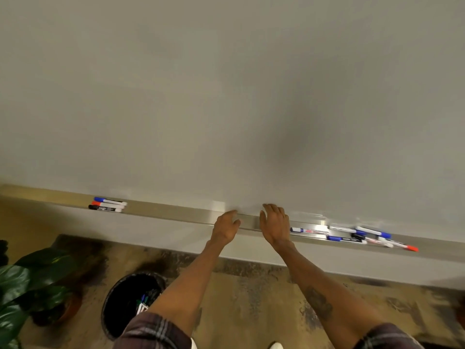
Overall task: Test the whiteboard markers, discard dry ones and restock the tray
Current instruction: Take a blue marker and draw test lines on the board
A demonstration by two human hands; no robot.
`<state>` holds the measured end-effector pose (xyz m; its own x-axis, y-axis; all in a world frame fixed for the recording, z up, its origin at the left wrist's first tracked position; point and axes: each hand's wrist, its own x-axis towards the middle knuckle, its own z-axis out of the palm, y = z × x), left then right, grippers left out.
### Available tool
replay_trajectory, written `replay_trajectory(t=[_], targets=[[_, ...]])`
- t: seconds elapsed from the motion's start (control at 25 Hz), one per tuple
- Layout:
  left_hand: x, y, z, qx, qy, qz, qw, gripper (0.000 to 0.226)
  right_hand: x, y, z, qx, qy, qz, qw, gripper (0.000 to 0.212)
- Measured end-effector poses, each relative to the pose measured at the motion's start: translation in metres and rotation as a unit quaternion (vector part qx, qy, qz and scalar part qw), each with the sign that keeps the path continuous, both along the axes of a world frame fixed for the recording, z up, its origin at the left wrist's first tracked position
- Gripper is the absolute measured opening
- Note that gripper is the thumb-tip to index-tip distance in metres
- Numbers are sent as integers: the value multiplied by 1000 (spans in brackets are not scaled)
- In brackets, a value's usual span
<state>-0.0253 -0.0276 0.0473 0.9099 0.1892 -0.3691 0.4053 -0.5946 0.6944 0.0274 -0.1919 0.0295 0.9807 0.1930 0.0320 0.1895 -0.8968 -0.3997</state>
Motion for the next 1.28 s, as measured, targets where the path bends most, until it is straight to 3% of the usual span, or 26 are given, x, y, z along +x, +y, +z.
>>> replay_trajectory(t=[0.2,0.32,0.52,0.76,0.96,1.12,1.2,1.28], targets=[[25,-63,-9,-55,20,16,998,42,12,-89,-8,54,23,-39,998,35],[36,-100,-17,-70,30,20,997,13,13,-143,-17,85,53,-118,988,36],[48,-160,-29,-88,65,12,994,18,18,-205,-36,139,121,-203,962,40],[59,-205,-45,-108,81,27,991,21,18,-226,-42,190,176,-194,946,40],[60,-221,-50,-149,97,65,982,44,24,-231,-54,205,203,-158,944,44],[64,-221,-58,-200,91,103,970,32,24,-229,-47,226,204,-173,937,44],[63,-217,-61,-239,73,149,957,16,22,-225,-47,240,180,-197,934,42],[61,-210,-64,-268,48,222,936,14,16,-215,-45,253,142,-208,934,37]])
